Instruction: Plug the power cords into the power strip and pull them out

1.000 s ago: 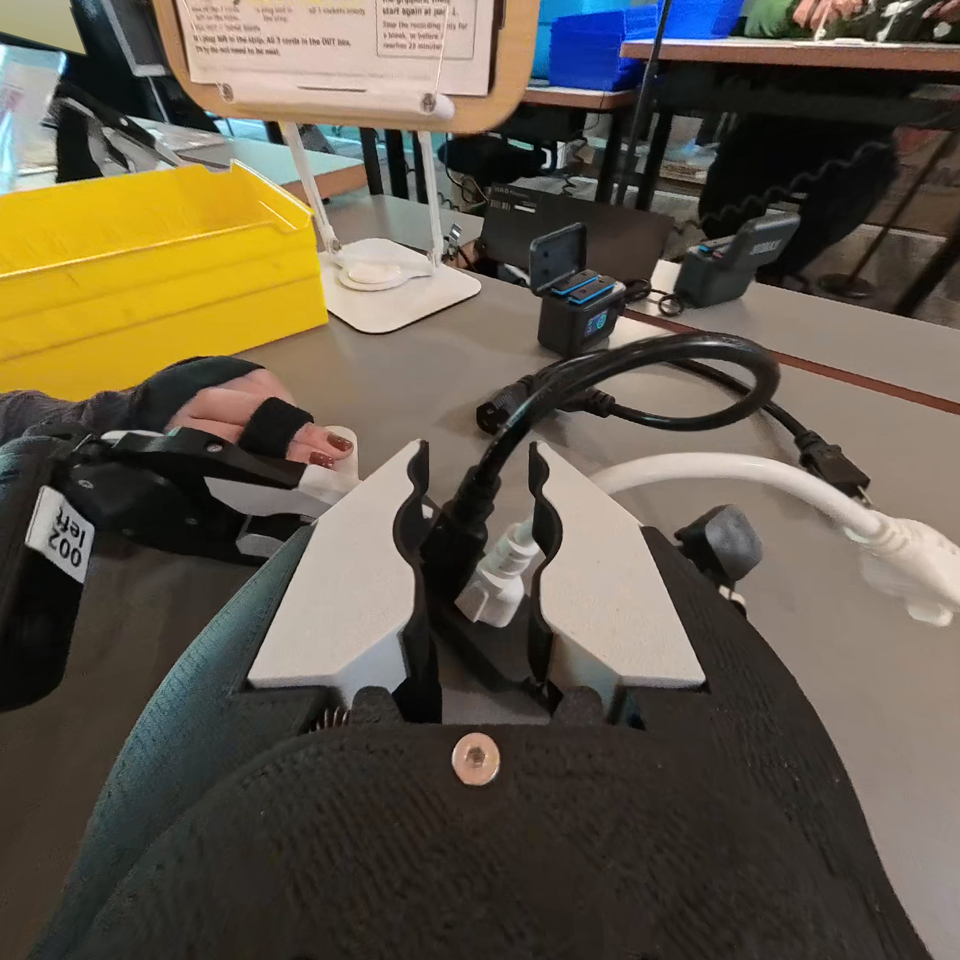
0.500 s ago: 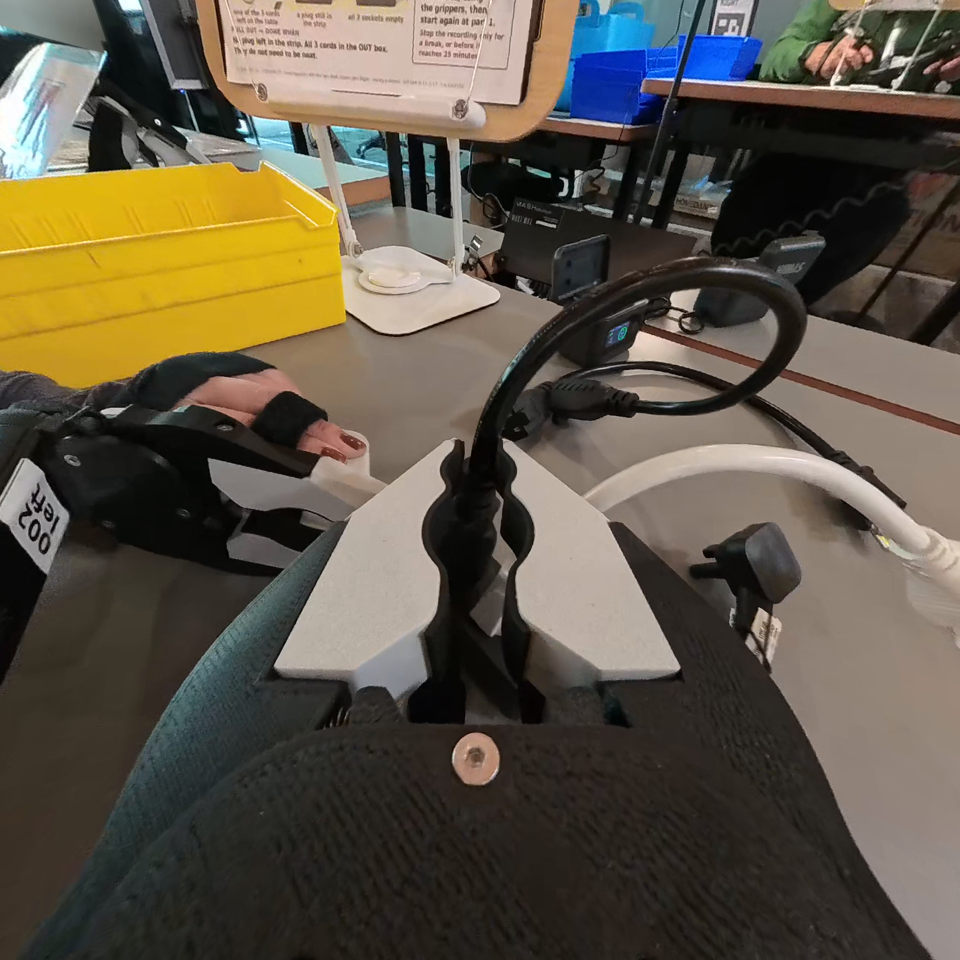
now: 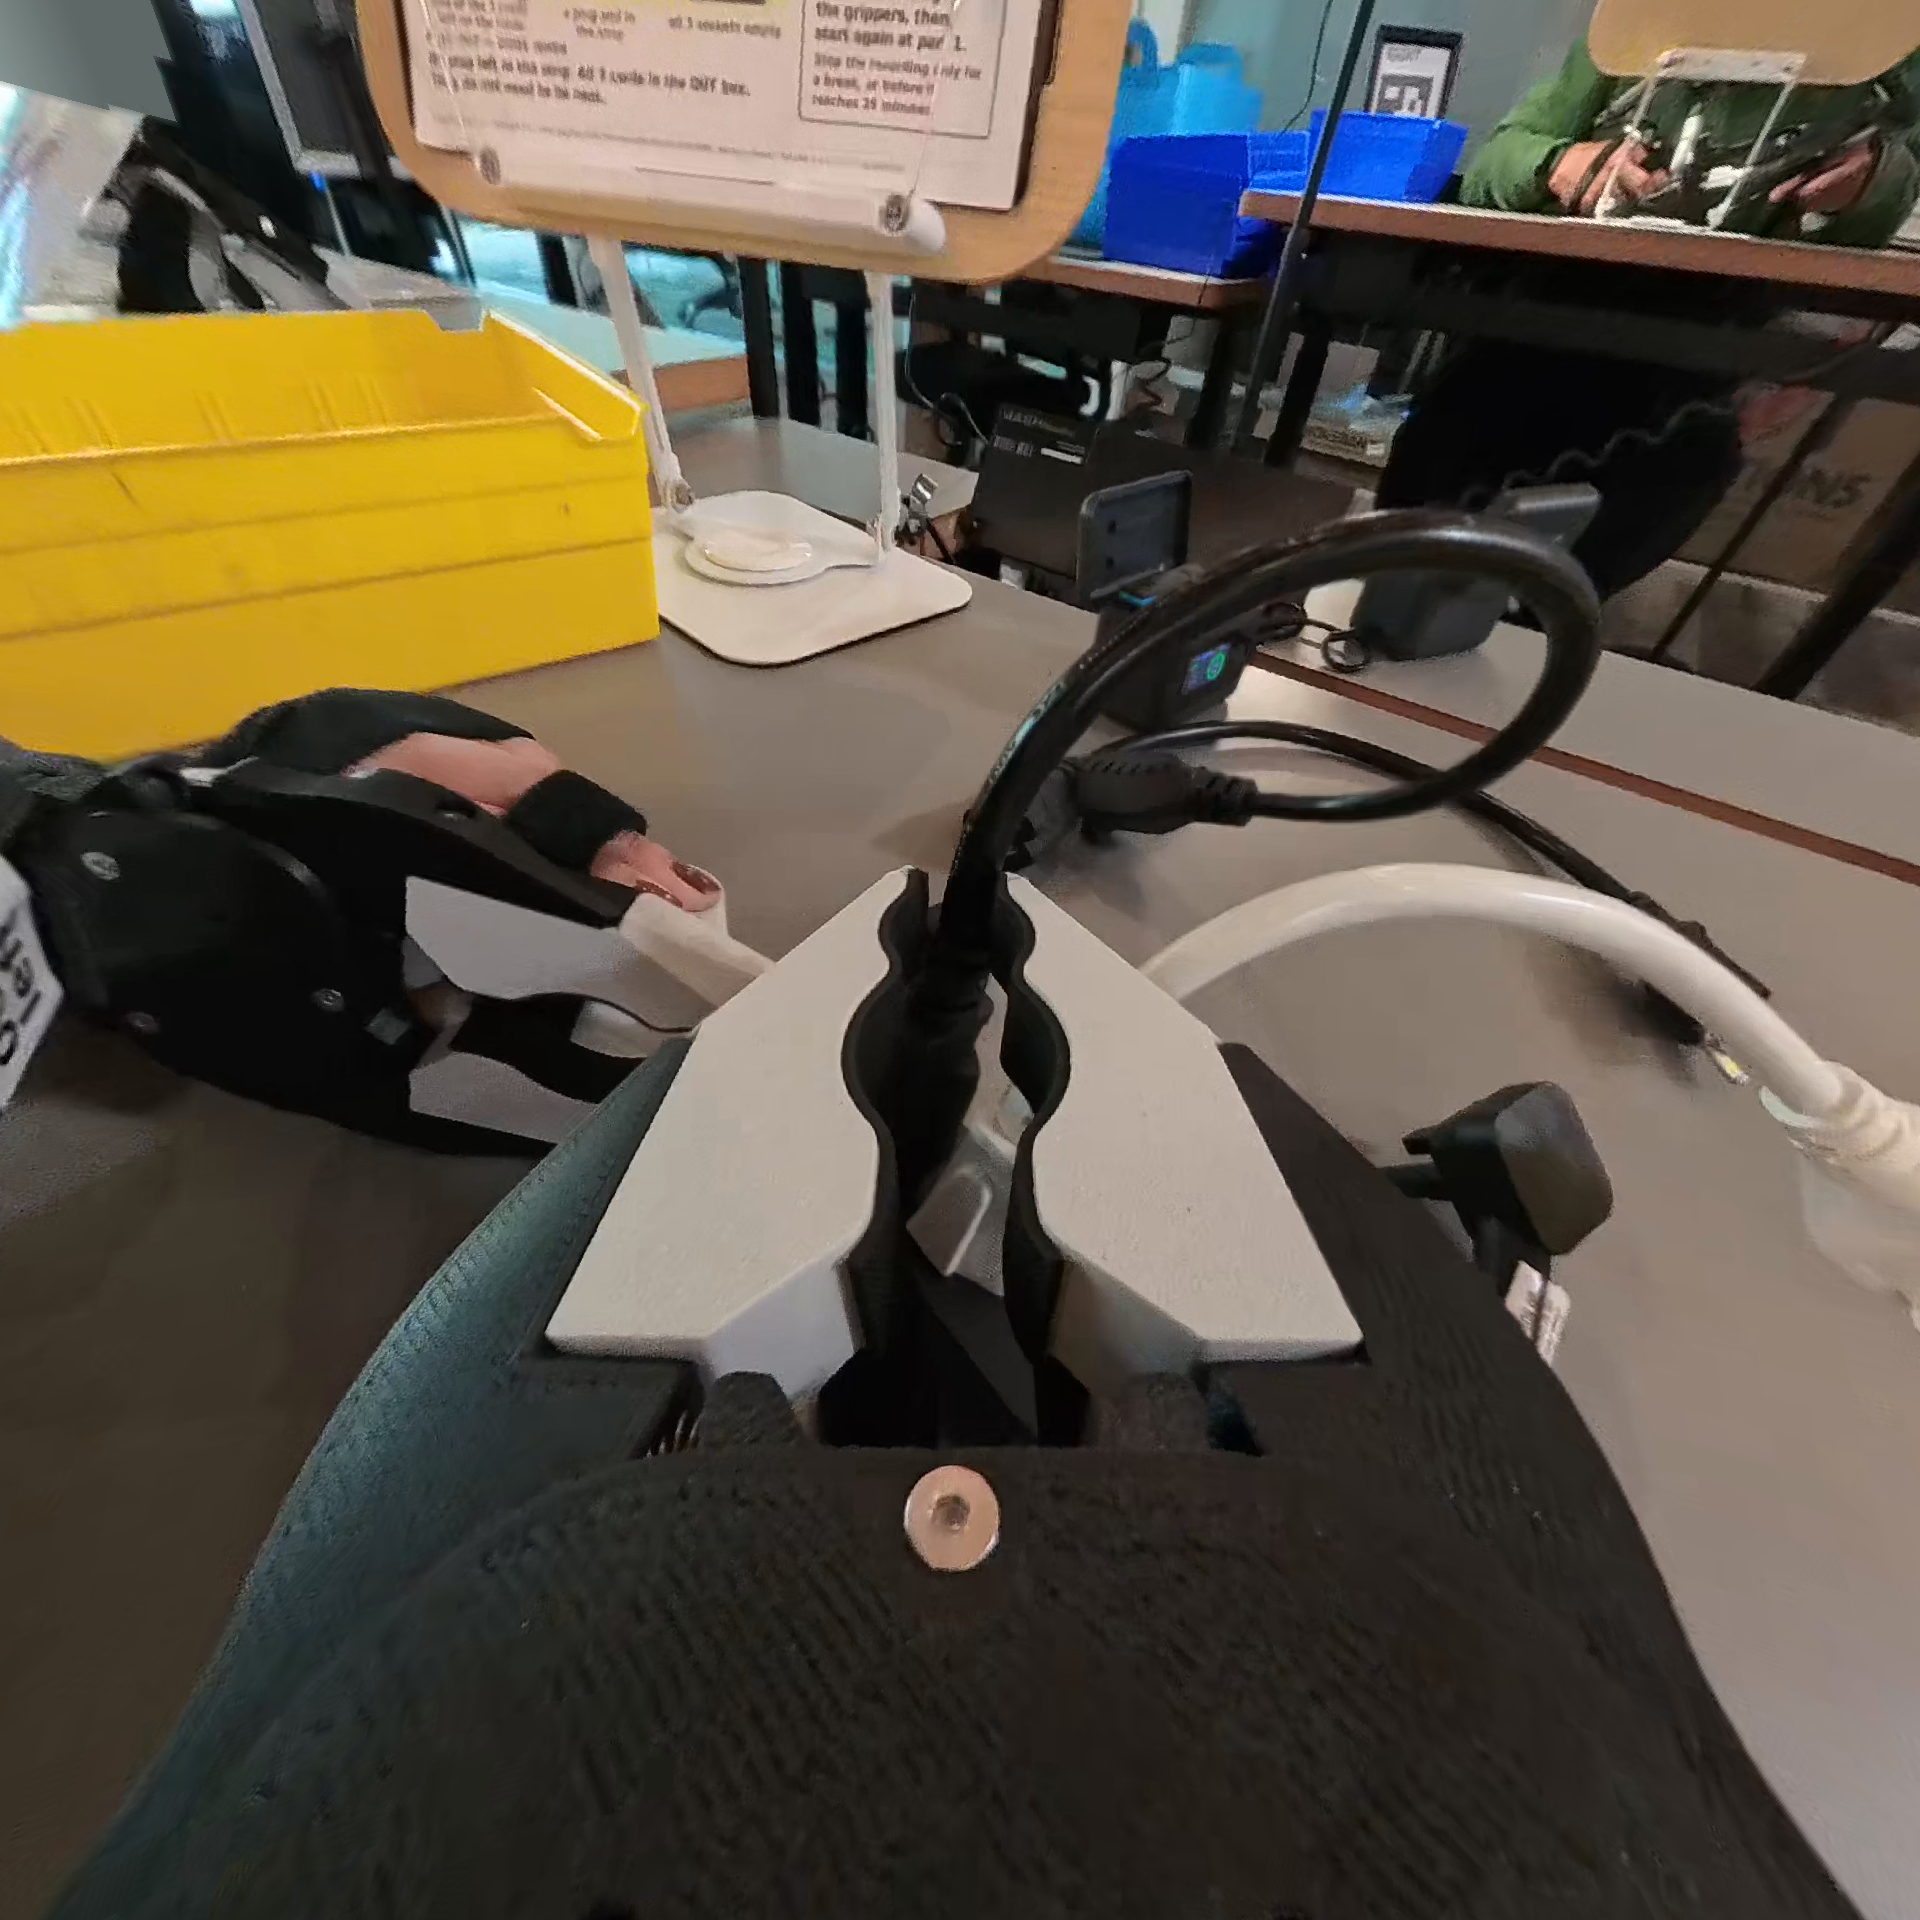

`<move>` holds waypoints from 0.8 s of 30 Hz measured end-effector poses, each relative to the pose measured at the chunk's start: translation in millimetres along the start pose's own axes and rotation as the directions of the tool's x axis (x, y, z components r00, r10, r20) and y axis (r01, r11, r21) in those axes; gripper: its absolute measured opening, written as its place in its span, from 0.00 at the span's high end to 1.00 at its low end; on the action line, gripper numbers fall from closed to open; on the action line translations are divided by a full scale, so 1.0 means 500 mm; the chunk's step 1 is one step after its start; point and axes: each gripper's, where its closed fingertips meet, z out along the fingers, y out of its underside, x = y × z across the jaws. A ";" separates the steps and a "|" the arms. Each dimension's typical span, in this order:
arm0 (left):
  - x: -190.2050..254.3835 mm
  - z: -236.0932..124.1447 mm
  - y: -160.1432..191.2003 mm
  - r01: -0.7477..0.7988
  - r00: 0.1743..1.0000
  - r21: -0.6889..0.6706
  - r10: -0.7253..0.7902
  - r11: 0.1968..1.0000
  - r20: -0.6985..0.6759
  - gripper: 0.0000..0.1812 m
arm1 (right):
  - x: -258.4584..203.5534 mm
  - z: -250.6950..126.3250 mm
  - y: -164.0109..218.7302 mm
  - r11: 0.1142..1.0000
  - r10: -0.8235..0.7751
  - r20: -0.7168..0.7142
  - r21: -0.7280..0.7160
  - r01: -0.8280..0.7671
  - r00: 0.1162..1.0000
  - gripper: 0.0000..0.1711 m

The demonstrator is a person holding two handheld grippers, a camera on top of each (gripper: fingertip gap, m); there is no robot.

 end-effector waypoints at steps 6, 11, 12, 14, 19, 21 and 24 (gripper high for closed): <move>0.002 0.002 0.000 0.009 1.000 0.002 -0.009 1.000 -0.010 0.86 | -0.008 0.002 -0.001 1.000 -0.027 -0.043 0.014 0.028 0.999 0.93; 0.002 0.003 -0.002 0.011 1.000 0.006 -0.011 1.000 -0.015 0.86 | -0.005 -0.004 0.001 0.999 -0.031 -0.068 0.021 0.032 0.997 0.93; 0.002 0.003 -0.002 0.002 1.000 0.005 -0.002 1.000 -0.011 0.86 | -0.008 -0.001 0.000 0.997 -0.072 -0.089 0.014 0.073 0.993 0.93; 0.002 0.001 -0.003 -0.004 1.000 0.008 0.004 1.000 -0.010 0.86 | 0.000 -0.009 0.004 0.999 -0.021 -0.048 0.026 0.022 0.999 0.93; 0.004 0.002 -0.006 0.016 1.000 0.021 -0.016 1.000 -0.024 0.86 | -0.004 -0.002 0.002 0.999 -0.044 -0.068 0.030 0.046 0.997 0.93; 0.006 0.002 -0.010 0.044 0.998 0.038 -0.043 0.998 -0.041 0.86 | 0.002 0.001 0.002 0.999 0.014 -0.028 0.044 -0.013 0.999 0.93; 0.006 0.002 -0.010 0.078 0.996 0.050 -0.075 0.996 -0.055 0.86 | 0.009 0.000 0.002 0.999 0.012 -0.012 0.036 -0.011 1.000 0.91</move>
